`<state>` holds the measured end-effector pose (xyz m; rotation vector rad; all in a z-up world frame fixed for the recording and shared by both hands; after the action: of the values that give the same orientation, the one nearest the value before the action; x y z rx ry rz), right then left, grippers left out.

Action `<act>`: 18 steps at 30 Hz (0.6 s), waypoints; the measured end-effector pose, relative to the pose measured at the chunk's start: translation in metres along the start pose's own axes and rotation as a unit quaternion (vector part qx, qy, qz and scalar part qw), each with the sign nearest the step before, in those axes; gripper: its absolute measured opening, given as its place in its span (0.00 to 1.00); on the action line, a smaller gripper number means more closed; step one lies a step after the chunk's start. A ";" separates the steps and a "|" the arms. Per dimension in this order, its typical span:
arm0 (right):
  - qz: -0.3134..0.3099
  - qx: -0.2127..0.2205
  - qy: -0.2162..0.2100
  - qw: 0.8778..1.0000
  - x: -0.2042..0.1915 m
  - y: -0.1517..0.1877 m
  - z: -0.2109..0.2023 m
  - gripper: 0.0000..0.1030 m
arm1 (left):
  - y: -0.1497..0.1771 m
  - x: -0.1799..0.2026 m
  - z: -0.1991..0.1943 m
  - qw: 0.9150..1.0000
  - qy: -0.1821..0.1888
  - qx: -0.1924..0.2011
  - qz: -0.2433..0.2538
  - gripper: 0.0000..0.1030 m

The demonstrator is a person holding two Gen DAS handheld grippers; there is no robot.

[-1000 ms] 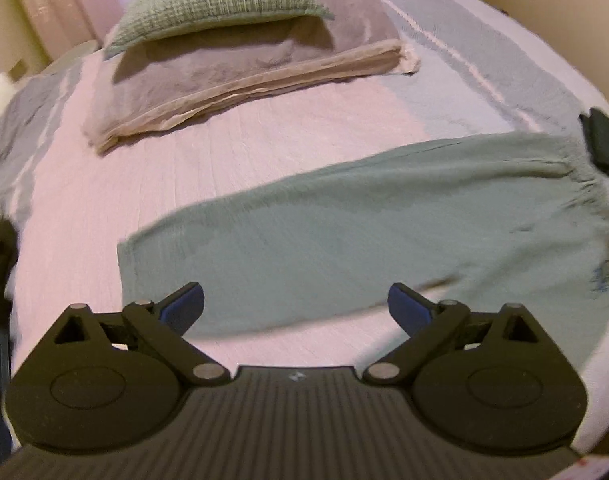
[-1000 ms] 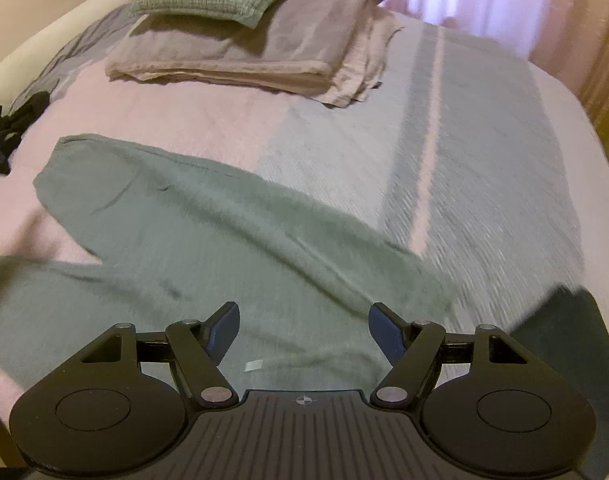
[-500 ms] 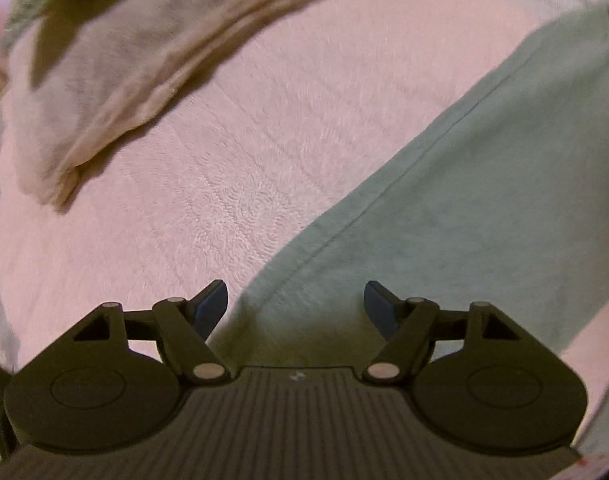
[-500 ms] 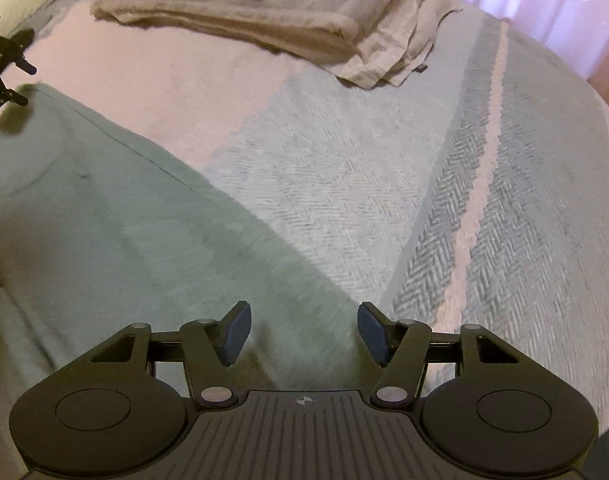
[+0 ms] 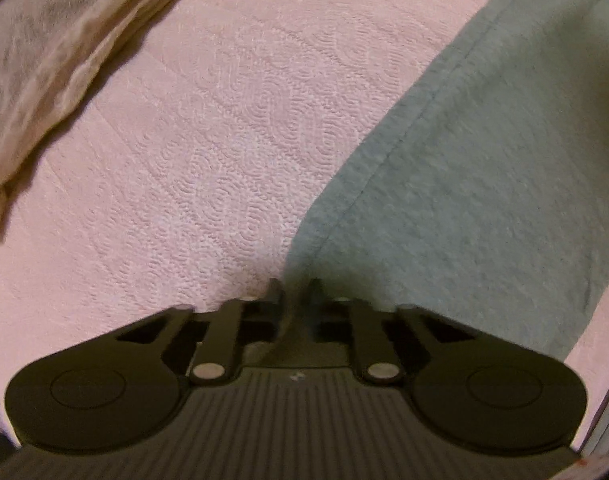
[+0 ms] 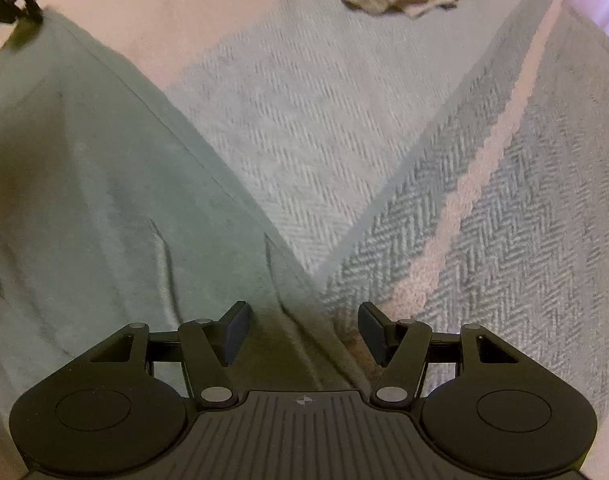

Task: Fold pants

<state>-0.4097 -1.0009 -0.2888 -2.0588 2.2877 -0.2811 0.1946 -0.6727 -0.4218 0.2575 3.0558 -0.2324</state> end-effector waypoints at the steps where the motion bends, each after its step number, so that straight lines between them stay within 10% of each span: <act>1: 0.002 -0.001 -0.006 1.000 0.002 -0.001 0.004 0.56 | 0.002 0.001 -0.005 1.000 -0.007 0.003 0.006 0.03; 7: -0.007 -0.024 -0.042 0.999 -0.005 0.007 0.033 0.50 | 0.015 0.007 -0.040 0.999 -0.022 0.043 0.006 0.03; 9: 0.000 -0.028 -0.046 0.999 -0.008 0.008 0.032 0.17 | 0.017 0.014 -0.051 0.998 -0.029 0.051 0.014 0.03; 11: -0.010 -0.020 -0.032 0.999 -0.013 0.008 0.021 0.06 | 0.020 0.023 -0.062 0.998 -0.036 0.058 0.017 0.03; 18: -0.017 0.107 0.065 0.992 -0.011 0.005 -0.089 0.04 | 0.018 0.044 -0.126 0.993 -0.086 0.086 0.013 0.04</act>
<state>-0.4276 -0.9811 -0.2032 -2.0265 2.1812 -0.6518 0.1478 -0.6281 -0.3038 0.2724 2.8624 -0.4893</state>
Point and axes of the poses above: each gripper's, at about its wrist camera, not at the fingertips, and z roughly the way its jaws point, x to its right, y to its underside, the point moved 5 cm from there along z, roughly the way its jaws point, and after that the axes turned 4 degrees about y, right-handed, at the moved point
